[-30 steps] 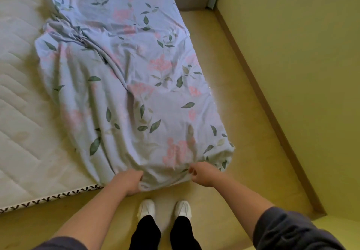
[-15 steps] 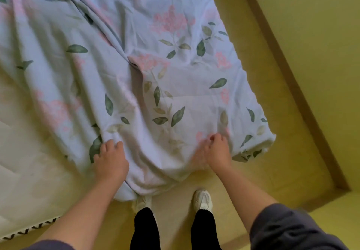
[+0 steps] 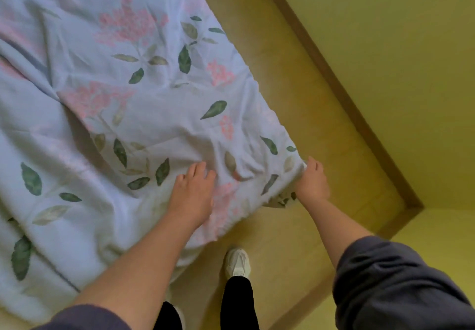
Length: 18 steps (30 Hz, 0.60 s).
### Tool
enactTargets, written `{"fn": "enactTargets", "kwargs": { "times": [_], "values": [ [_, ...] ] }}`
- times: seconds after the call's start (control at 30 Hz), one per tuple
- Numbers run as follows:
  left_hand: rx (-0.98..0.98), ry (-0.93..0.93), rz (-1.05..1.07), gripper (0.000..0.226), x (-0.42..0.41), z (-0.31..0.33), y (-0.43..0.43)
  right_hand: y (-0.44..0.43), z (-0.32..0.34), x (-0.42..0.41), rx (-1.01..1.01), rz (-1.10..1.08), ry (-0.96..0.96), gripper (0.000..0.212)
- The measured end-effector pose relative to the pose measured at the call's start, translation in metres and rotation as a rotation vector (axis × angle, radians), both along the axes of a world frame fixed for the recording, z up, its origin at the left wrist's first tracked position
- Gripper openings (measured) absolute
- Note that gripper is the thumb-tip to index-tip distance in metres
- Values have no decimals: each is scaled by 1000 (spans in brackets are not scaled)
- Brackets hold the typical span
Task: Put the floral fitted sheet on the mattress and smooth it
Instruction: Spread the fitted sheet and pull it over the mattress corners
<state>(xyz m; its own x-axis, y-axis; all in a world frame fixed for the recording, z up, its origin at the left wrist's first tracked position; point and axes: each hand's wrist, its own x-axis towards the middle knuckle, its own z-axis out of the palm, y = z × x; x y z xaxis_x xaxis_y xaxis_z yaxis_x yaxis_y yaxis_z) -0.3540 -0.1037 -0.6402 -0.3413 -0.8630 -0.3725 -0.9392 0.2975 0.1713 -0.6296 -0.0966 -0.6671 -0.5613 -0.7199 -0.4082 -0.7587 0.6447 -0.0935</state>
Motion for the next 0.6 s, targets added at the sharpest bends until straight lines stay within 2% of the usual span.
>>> {"fn": "enactTargets", "kwargs": {
  "times": [0.07, 0.1, 0.2, 0.27, 0.37, 0.47, 0.5, 0.6],
  "values": [
    [-9, 15, -30, 56, -30, -4, -14, -4, -9, -27, 73, 24, -35, 70],
    [-14, 21, -53, 56, -47, -8, -21, -8, -13, -39, 112, 68, -63, 63],
    [-21, 3, -94, 59, -92, -20, -36, -20, -24, -58, 182, 330, -34, 22],
    [-29, -24, -122, 59, -115, -27, -40, -19, -24, -72, 260, 421, 37, 13],
    [-18, -74, -169, 64, -139, -32, -45, -3, -21, -121, 382, 284, 156, 18],
    [-16, -150, -180, 73, -154, -35, -53, 3, -26, -155, 402, 167, 187, 19],
    [-20, -167, -184, 74, -158, -37, -56, 0, -30, -154, 378, 181, 162, 21],
    [-12, -186, -201, 75, -167, -42, -61, -13, -48, -131, 199, 264, -70, 57]
  ]
}}
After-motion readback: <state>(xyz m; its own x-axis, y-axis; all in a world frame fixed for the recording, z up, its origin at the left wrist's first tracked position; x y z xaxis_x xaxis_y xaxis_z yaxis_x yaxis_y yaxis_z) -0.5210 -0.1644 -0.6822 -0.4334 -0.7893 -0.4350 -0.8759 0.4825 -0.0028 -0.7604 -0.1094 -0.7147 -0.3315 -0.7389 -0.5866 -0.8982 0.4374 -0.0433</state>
